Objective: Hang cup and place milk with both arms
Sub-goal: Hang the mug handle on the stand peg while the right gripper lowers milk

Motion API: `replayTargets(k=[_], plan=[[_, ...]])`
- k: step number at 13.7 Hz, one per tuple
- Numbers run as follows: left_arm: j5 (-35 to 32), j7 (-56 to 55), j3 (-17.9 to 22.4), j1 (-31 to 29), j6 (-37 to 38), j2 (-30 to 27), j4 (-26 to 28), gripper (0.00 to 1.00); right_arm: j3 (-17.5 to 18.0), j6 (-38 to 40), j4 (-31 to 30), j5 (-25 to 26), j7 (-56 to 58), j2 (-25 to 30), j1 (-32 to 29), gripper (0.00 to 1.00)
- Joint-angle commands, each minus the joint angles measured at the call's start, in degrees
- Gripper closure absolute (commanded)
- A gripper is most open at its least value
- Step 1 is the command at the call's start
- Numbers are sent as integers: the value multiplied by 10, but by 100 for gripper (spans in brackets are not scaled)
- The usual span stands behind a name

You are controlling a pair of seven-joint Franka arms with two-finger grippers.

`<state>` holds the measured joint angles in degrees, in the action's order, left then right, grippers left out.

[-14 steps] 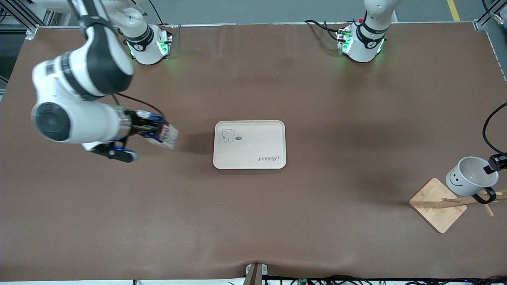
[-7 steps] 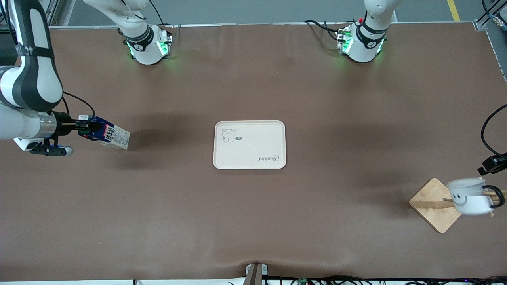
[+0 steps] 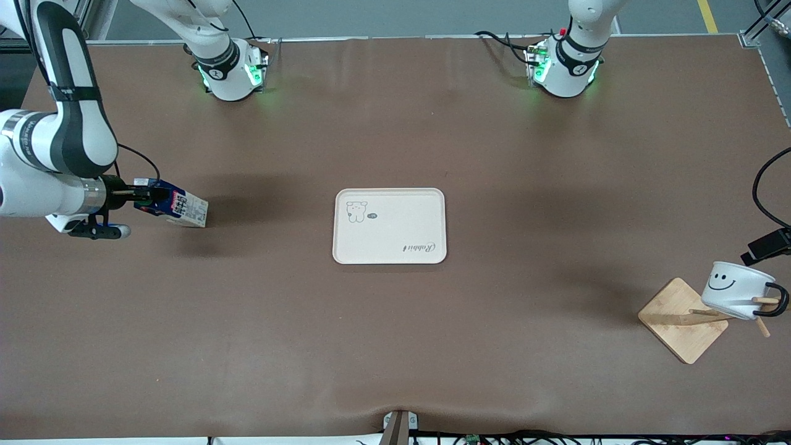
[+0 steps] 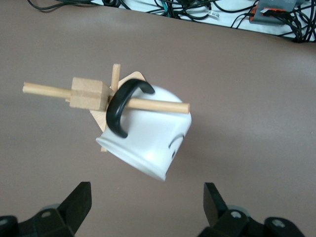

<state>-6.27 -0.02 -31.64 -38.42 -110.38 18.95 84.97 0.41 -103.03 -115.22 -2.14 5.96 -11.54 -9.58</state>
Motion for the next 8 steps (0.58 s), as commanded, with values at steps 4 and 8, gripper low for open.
replayTargets(k=[4, 8], plan=[[4, 0, -12, 0, 55, -35, 0, 0, 6, -9, -18, 15, 7, 14, -11, 0], [-8, 1, -21, 0, 99, -51, -1, 0, 7, 20, 13, 14, 5, 13, -10, 0]])
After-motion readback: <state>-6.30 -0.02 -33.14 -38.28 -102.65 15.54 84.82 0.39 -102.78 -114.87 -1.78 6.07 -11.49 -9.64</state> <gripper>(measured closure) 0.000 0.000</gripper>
